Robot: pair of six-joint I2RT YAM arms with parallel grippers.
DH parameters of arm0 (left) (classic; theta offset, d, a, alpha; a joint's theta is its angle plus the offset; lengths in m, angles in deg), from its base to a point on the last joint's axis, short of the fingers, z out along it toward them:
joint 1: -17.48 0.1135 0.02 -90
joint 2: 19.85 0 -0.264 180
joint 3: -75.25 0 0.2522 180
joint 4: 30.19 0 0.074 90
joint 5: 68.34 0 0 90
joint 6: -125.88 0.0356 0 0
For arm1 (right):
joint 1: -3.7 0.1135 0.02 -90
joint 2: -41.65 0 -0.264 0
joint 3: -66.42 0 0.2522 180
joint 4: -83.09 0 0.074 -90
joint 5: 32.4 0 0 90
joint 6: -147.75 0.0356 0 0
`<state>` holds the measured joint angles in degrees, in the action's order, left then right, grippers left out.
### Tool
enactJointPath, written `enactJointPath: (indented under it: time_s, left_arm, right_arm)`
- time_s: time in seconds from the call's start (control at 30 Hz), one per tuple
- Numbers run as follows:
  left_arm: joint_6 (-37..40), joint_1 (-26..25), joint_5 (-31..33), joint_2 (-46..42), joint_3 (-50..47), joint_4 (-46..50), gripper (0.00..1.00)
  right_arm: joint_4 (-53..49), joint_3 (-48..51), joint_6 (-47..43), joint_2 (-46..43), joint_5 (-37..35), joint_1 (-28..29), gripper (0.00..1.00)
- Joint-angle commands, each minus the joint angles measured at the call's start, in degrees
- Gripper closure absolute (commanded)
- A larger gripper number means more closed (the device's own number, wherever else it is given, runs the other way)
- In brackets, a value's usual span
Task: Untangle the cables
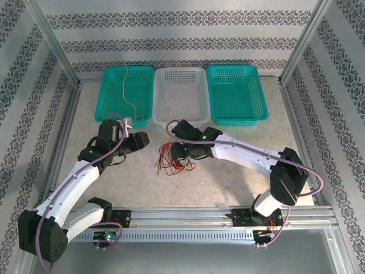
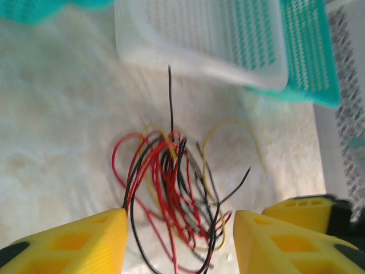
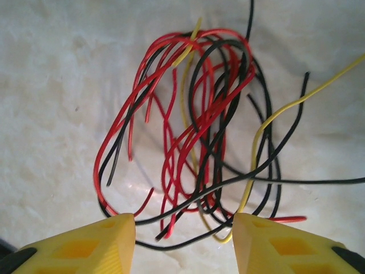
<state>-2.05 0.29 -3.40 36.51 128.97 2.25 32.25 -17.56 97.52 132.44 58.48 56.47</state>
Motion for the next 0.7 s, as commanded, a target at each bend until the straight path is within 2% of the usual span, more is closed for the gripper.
enactJointPath:
  time_s: [0.0, 0.1, 0.2, 0.43, 0.67]
  left_arm:
    - [-2.3, -2.3, -0.5, 0.4, -1.9, -2.2, 0.46]
    - [-4.0, -2.3, 3.9, 1.2, -1.4, -1.1, 0.44]
    - [-5.7, -1.8, 8.1, 1.4, -1.2, -0.7, 0.43]
    - [-10.5, -0.2, 6.0, 2.0, -2.5, -4.2, 0.45]
    - [-11.9, -0.1, 4.8, 1.2, -4.3, -6.0, 0.45]
  right_arm:
    - [1.3, 0.5, -0.1, -1.5, 0.0, 1.6, 0.49]
    - [0.0, -4.1, -9.3, 0.9, 2.8, 5.7, 0.47]
    - [-3.6, -8.3, -17.7, 4.8, 0.3, 8.9, 0.45]
    - [-8.5, -12.0, -28.3, 13.7, -4.8, 10.4, 0.48]
    - [-9.7, -13.0, -32.4, 19.1, -11.0, 10.5, 0.51]
